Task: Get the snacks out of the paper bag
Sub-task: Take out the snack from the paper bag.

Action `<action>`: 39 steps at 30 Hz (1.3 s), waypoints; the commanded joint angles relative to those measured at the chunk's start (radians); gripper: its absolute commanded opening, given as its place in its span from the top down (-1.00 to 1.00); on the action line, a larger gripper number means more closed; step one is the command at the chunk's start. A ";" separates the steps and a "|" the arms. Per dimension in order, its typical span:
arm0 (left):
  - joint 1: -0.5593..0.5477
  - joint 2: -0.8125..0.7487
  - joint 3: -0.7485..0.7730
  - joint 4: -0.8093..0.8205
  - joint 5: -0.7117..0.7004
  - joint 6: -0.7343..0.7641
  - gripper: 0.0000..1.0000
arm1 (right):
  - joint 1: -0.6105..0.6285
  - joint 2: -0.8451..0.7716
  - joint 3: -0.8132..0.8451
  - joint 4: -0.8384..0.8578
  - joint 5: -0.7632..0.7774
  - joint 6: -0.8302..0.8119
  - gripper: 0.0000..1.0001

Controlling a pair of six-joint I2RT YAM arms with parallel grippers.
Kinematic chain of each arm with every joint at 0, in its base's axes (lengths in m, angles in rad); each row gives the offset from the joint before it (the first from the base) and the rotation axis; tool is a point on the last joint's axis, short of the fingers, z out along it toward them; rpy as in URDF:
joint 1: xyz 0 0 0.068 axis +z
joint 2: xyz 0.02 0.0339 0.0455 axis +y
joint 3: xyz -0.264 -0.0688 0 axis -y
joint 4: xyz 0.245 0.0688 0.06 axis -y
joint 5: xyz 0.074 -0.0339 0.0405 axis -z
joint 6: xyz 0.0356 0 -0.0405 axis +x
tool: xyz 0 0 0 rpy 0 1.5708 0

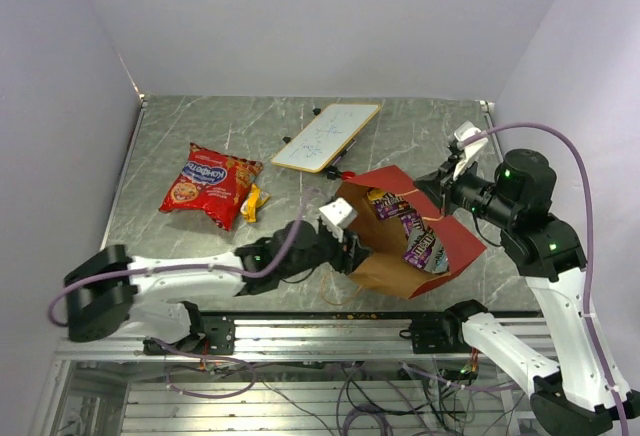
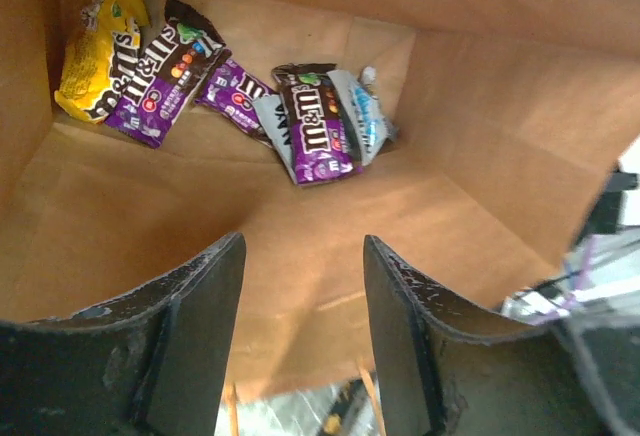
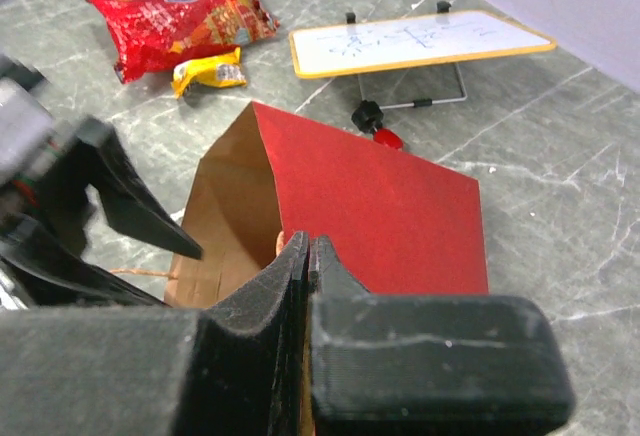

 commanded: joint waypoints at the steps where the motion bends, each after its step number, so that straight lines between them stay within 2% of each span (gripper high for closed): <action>1: -0.047 0.186 -0.004 0.402 -0.136 0.126 -0.19 | -0.001 -0.008 0.007 0.048 0.000 0.031 1.00; 6: -0.079 0.468 0.050 0.623 -0.203 0.153 -0.10 | -0.001 -0.017 0.022 0.024 0.023 0.025 1.00; 11: -0.079 0.706 0.152 0.734 -0.229 0.174 -0.05 | -0.002 -0.010 0.040 0.020 0.006 -0.009 1.00; 15: -0.077 0.823 0.265 0.726 -0.279 0.160 -0.08 | 0.000 0.016 0.079 -0.021 -0.040 -0.042 1.00; 19: -0.062 0.900 0.377 0.629 -0.341 0.121 -0.13 | -0.001 0.018 0.096 -0.047 -0.063 -0.084 1.00; 31: -0.024 1.023 0.544 0.471 -0.431 0.084 -0.54 | -0.001 0.009 0.093 -0.096 -0.101 -0.159 1.00; 39: -0.017 1.124 0.625 0.455 -0.332 0.031 -0.54 | -0.002 -0.026 0.068 -0.195 -0.094 -0.271 1.00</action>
